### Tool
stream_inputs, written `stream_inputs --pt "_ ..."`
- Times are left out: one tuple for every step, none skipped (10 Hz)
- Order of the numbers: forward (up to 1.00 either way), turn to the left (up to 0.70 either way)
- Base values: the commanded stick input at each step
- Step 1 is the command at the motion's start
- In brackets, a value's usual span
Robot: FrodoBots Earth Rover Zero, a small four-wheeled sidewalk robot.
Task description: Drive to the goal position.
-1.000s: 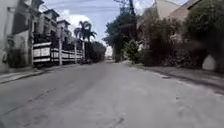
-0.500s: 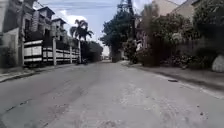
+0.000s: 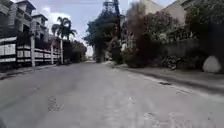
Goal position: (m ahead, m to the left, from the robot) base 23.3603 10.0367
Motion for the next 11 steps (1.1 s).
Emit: stream_inputs --pt "1.0 0.0" --pt "1.0 0.0" --pt "1.0 0.0" --pt "1.0 0.0" --pt "1.0 0.0" --pt "1.0 0.0" --pt "1.0 0.0" --pt "1.0 0.0" --pt "1.0 0.0" --pt "1.0 0.0" --pt "1.0 0.0"
